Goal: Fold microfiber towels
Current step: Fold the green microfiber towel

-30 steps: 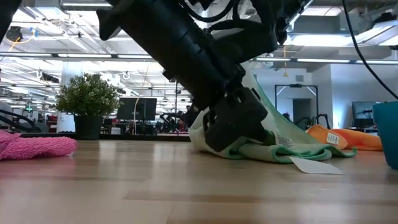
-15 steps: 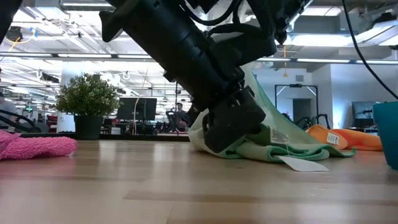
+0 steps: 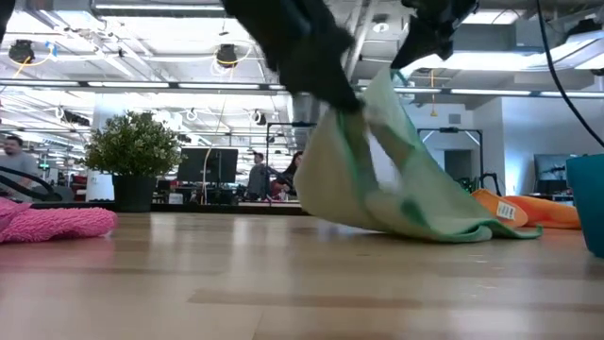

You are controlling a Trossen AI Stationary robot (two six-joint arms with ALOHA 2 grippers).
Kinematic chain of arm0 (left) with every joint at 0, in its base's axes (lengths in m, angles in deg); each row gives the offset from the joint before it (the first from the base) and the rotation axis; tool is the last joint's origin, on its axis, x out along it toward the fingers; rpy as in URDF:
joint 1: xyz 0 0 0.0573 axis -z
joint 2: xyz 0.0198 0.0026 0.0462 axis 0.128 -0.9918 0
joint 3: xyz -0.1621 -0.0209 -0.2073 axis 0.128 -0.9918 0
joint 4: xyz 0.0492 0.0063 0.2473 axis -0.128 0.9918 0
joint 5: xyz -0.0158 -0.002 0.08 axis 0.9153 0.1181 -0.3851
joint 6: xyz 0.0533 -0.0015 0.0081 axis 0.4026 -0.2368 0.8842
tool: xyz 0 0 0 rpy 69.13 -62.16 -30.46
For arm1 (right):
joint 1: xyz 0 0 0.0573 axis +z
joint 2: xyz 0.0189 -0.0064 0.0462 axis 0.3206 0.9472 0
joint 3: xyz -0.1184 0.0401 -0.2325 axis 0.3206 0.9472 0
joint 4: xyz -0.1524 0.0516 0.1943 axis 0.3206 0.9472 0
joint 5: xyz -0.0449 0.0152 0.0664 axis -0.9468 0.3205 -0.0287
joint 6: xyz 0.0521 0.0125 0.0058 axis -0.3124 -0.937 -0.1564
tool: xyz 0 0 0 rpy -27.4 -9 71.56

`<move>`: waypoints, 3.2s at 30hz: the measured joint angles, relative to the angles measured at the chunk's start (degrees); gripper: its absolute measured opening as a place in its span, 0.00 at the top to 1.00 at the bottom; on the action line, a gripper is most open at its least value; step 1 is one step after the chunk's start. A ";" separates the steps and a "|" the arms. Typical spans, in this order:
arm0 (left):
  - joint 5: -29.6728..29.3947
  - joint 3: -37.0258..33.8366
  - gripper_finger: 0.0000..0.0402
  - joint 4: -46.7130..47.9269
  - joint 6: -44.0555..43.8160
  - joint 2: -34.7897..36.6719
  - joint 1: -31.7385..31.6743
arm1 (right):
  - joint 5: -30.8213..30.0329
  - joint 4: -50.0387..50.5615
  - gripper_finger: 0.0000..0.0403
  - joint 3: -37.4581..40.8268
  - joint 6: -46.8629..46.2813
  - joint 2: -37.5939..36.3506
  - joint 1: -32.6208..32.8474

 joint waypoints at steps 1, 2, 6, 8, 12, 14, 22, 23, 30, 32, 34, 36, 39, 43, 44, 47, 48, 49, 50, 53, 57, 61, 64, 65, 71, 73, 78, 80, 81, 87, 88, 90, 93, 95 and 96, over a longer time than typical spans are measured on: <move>-0.54 0.01 1.00 1.65 -0.73 1.41 0.00 | 0.02 1.34 0.99 -0.01 0.54 -0.65 0.00; -1.22 -0.01 1.00 3.57 -1.70 2.93 -0.02 | 0.02 2.71 0.99 0.02 0.80 -1.28 0.00; -5.33 -0.01 1.00 9.19 -5.78 8.85 -0.36 | 0.09 6.40 0.99 0.02 1.45 -3.14 0.11; -8.06 -0.01 1.00 12.38 -8.06 12.06 -0.63 | 0.10 7.24 0.99 -0.01 2.50 -3.90 0.11; -11.32 0.01 1.00 19.00 -14.82 18.44 -2.42 | -0.01 8.06 0.99 0.00 5.32 -4.69 0.00; -11.46 0.01 1.00 22.01 -17.62 21.24 -4.03 | -0.07 7.54 0.99 0.02 8.27 -4.97 0.00; -11.74 -0.01 1.00 25.93 -15.79 29.22 -13.01 | -6.81 1.79 0.99 -0.01 16.11 -4.88 -2.05; -12.13 0.00 1.00 25.92 -15.21 29.83 -14.29 | -7.62 0.32 0.99 -0.01 17.11 -4.88 -2.65; -15.56 0.01 1.00 21.74 -5.30 32.08 -23.19 | -8.22 -10.23 0.99 -0.01 23.03 -3.53 -8.46; -15.34 0.01 1.00 16.40 0.88 32.27 -25.47 | -8.25 -13.26 0.99 -0.01 24.53 -2.59 -10.21; -13.28 0.01 1.00 10.71 7.31 32.31 -27.51 | -8.24 -15.42 0.99 -0.01 25.52 -1.80 -11.74; -9.48 0.01 1.00 6.89 13.03 32.31 -28.79 | -8.24 -17.06 0.99 -0.01 26.41 -1.39 -12.76; -1.75 0.01 1.00 7.47 17.09 32.34 -29.42 | -8.38 -16.13 0.99 -0.01 26.69 -1.38 -12.71; 5.48 0.01 1.00 16.40 15.25 32.34 -28.56 | -8.08 -11.35 0.99 -0.03 25.61 -2.06 -10.42; 7.24 0.01 1.00 19.43 13.60 32.33 -28.29 | -7.88 -9.47 0.99 -0.03 24.31 -2.06 -9.59; 11.46 -0.01 1.00 27.87 7.95 31.63 -26.98 | -7.34 -2.80 0.99 -0.02 20.47 -1.86 -7.10; 12.36 -0.29 1.00 30.07 6.18 31.44 -26.40 | -7.35 -0.87 0.99 -0.03 18.98 -1.54 -6.04; 13.01 -0.74 1.00 30.91 4.71 31.00 -25.77 | -7.37 1.01 0.99 -0.03 17.40 -1.07 -4.96; 13.90 -1.32 1.00 30.99 3.63 30.69 -25.18 | -7.34 3.09 0.99 -0.03 15.86 -0.48 -4.00; 15.93 -4.61 1.00 31.87 1.13 30.28 -23.25 | -7.19 8.33 0.99 -0.04 11.36 0.82 -1.07; 16.75 -8.71 1.00 31.01 -3.89 29.84 -20.53 | -6.76 14.04 0.99 0.02 6.15 2.83 3.15; 18.68 -12.10 1.00 29.17 -9.20 29.78 -17.42 | -3.33 18.86 0.99 -0.02 2.15 4.70 7.55; 20.61 -14.31 1.00 27.68 -12.65 29.74 -14.71 | -2.26 22.56 0.99 -0.01 -0.86 6.13 10.80; 21.25 -15.14 1.00 26.56 -13.74 29.74 -13.84 | -1.85 23.08 0.99 -0.01 -1.77 6.54 11.88; 25.67 -20.47 1.00 19.86 -19.93 29.76 -9.16 | 1.37 25.05 0.99 -0.01 -5.36 9.73 17.35; 26.88 -22.42 1.00 17.45 -21.84 29.76 -7.87 | 3.04 24.94 0.99 -0.01 -5.41 11.06 18.81; 27.70 -26.51 1.00 13.13 -26.30 29.76 -4.70 | 6.07 24.46 0.99 -0.01 -5.47 15.70 21.48; 27.78 -27.70 1.00 12.53 -28.09 29.76 -3.46 | 6.98 23.94 0.99 -0.01 -5.47 17.89 22.33; 27.81 -28.33 1.00 11.64 -28.84 29.76 -2.87 | 7.42 23.49 0.99 -0.01 -5.47 19.06 22.71; 29.95 -31.88 1.00 7.55 -32.21 29.52 0.06 | 7.67 23.07 0.99 0.04 -6.64 24.76 24.93; 30.24 -32.27 1.00 6.68 -32.56 29.11 0.53 | 7.67 22.89 0.99 -0.02 -6.96 25.33 25.30; 30.41 -33.34 1.00 6.05 -32.75 28.74 1.53 | 7.61 22.78 0.99 0.03 -8.08 26.21 26.20; 31.72 -34.13 1.00 4.24 -33.54 26.52 2.68 | 7.48 21.99 0.99 0.00 -9.72 26.62 27.59; 31.64 -34.27 1.00 3.44 -33.86 24.87 3.40 | 7.39 21.04 0.99 0.04 -10.02 26.44 28.44; 31.68 -34.22 1.00 2.69 -33.76 23.95 3.76 | 7.32 20.04 0.99 0.21 -10.24 26.31 28.78</move>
